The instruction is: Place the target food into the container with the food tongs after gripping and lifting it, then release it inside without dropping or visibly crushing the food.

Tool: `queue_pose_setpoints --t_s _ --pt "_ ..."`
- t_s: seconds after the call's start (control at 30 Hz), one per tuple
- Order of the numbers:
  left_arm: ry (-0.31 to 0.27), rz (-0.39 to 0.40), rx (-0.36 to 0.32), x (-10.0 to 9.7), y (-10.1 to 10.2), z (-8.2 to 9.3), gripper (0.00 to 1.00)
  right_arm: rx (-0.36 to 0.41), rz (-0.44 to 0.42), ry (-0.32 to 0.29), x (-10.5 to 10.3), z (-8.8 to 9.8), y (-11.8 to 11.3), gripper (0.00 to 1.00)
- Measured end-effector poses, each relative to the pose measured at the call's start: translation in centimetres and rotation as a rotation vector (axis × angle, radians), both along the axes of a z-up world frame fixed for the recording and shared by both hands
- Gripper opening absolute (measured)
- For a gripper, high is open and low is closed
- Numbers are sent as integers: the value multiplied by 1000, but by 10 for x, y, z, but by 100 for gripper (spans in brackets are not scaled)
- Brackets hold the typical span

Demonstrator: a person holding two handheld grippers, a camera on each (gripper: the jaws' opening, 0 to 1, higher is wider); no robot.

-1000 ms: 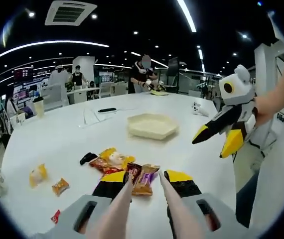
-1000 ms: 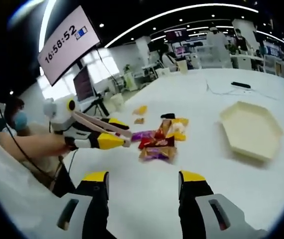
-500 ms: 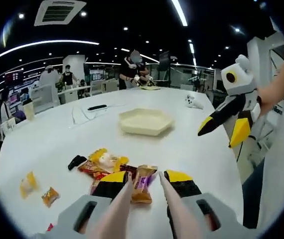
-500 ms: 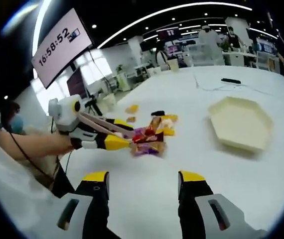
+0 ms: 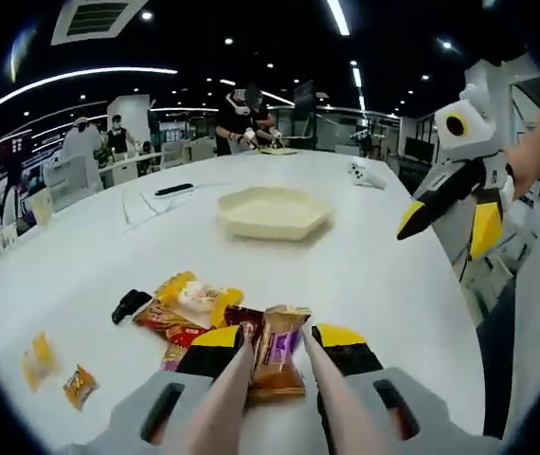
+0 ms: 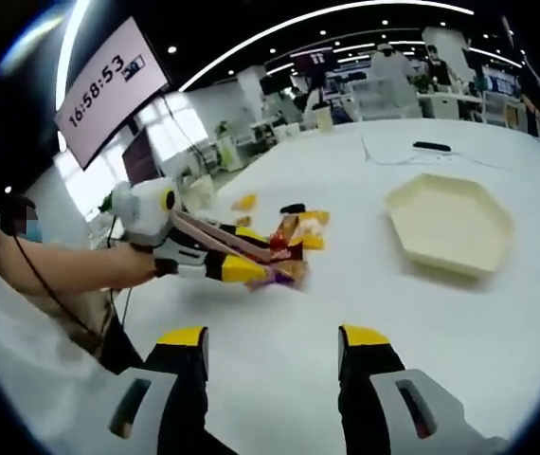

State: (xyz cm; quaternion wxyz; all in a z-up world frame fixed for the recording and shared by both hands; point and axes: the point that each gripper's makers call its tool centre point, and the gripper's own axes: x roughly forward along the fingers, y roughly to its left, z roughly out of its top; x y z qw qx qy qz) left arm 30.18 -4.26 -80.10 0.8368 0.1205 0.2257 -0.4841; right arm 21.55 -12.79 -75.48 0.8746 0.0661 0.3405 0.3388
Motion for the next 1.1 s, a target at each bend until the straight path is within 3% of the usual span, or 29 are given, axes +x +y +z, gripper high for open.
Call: queue_pose_setpoints --t_s 0.17,0.43,0.47,0.5,0.57,0.87,1.0,1.1 --pt "-2 -2 -16 4 -3 4 28 -1 -2 -3 4 2 -3 55" --pt "0 -47 31 -7 -9 -7 28 -6 13 -5 8 3 -2 55" --pt "10 -43 40 -9 -8 -11 28 -4 14 -5 8 3 -1 55" --pt "-30 -41 21 -7 -8 -6 28 -4 13 -5 8 4 -1 55" --pt "14 -8 7 -11 -5 -7 27 -4 14 -5 9 4 -1 55" --pt "26 34 18 -17 10 -7 24 -6 35 -1 8 2 7 54" --pt "18 39 20 -25 18 0 26 3 41 0 8 2 14 54" --pt "-15 48 -1 -29 20 18 27 0 52 -3 6 3 17 54"
